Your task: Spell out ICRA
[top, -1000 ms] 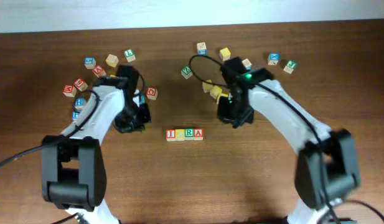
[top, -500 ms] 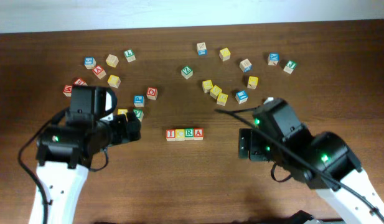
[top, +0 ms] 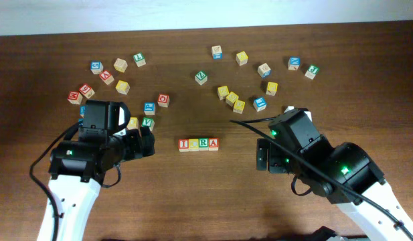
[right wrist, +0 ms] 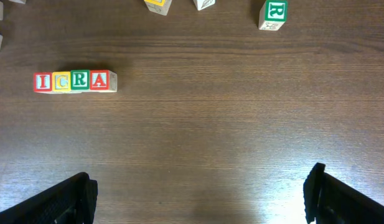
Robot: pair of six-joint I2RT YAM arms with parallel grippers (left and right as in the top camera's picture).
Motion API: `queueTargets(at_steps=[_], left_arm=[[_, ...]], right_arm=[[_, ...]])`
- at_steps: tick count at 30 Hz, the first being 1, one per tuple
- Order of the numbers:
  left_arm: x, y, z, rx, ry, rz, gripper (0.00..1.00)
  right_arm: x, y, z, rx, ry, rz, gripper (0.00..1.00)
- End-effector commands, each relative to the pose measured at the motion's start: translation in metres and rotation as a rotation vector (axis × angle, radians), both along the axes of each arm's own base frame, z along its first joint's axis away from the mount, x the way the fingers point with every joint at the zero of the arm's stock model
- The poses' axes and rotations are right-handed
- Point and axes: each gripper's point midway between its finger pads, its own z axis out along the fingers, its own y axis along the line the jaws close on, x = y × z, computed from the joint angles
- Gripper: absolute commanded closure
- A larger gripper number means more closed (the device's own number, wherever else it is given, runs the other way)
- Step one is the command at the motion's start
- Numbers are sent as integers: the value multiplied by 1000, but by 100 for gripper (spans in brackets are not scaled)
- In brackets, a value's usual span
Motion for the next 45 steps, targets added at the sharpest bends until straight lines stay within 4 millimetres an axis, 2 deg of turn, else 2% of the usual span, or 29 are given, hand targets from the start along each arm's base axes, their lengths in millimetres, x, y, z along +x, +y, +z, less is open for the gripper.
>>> queueTargets(at_steps=[1,15,17,20,26,28,32,38,45], left_arm=[[-2,2,0,7,-2,5,1],[-2,2,-1,7,-2,5,1],[-2,2,-1,7,-2,5,1],[-2,2,0,7,-2,5,1],[-2,2,-1,7,-1,5,1],[-2,2,-1,7,-1,5,1],[-2,2,-1,7,-2,5,1],[-2,2,-1,7,-2,5,1],[-2,2,-1,7,-2,5,1]], right_arm=[[-1,-3,-3,-19,1,-14,2],[-2,-5,-5,-30,13,-14,2],[1,-8,-3,-40,0,-3,2],[10,-24,2,-17,-25,-77,2],[23,-57,9,97,-197,-135,1],[21,-65,6,122,-258,-135,1],[2,-84,-6,153,-396,-200,2],[-19,-91,-18,138,-655,-139,2],[1,-87,-32,81,-856,-43,2]])
